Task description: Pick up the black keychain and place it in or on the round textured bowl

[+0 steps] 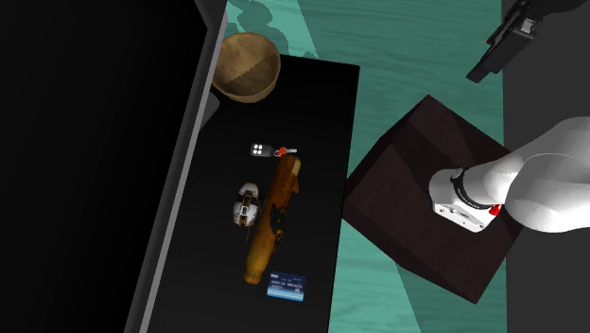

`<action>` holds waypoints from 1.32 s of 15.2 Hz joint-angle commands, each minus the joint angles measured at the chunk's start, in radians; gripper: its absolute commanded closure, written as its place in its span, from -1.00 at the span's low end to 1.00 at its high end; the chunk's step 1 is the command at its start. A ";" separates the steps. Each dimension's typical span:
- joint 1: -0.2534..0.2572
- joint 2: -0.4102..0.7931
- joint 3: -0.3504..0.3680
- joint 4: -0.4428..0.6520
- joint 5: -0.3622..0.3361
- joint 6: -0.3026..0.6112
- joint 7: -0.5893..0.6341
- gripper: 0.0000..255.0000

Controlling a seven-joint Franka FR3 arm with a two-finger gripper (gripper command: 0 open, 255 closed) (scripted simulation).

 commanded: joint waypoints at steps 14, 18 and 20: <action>0.103 0.250 0.214 -0.038 0.096 0.381 0.128 -1.00; 0.125 0.362 0.279 -0.007 0.096 0.490 0.172 -1.00; 0.133 0.422 0.311 0.015 0.089 0.540 0.197 -1.00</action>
